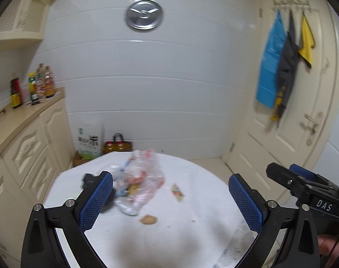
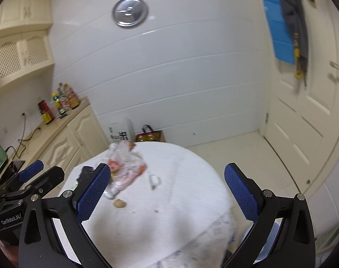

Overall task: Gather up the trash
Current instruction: 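Move both tools back to the table, then grasp the black bag with the left tool while the right tool grasps a brown lump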

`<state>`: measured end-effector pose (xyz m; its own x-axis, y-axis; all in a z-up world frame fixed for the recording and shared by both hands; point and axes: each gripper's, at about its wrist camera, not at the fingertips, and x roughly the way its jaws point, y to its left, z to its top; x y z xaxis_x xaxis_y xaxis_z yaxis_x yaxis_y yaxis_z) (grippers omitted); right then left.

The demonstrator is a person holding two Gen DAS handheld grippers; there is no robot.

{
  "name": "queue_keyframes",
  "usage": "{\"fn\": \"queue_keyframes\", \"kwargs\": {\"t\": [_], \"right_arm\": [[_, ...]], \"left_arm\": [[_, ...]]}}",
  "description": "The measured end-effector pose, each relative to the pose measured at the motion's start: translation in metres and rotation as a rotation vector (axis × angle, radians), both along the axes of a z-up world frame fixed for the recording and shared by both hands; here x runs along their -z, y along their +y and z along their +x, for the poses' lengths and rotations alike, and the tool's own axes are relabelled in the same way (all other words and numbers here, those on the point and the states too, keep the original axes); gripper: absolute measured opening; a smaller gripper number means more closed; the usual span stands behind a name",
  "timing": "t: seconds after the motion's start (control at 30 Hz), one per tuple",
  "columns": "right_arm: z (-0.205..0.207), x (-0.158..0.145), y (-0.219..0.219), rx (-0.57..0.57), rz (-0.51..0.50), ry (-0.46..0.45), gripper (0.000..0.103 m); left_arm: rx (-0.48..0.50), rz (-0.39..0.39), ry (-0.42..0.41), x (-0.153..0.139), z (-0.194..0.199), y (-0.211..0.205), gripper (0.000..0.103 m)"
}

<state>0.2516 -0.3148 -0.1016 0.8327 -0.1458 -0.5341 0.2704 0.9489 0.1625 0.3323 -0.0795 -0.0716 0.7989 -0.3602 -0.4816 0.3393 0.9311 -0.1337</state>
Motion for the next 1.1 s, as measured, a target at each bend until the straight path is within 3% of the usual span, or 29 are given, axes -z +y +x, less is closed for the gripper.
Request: {"fn": "queue_keyframes", "kwargs": {"t": [0.37,0.57,0.9,1.1], "right_arm": [[0.024,-0.012,0.058,-0.107,-0.050,-0.031,0.103],[0.047,0.002,0.072,-0.128,-0.057,0.019,0.103],[0.109,0.059,0.083,-0.160,-0.040,0.170,0.103],[0.140,0.110,0.081,-0.173,-0.021,0.310,0.103]], "left_arm": [[-0.155,0.031,-0.052,-0.003,-0.038,0.047,0.102],[-0.182,0.056,-0.027,0.014,-0.039,0.051,0.102],[-0.198,0.073,0.154,0.067,0.049,0.040,0.102],[-0.188,0.101,0.247,0.092,0.128,0.027,0.102]]}}
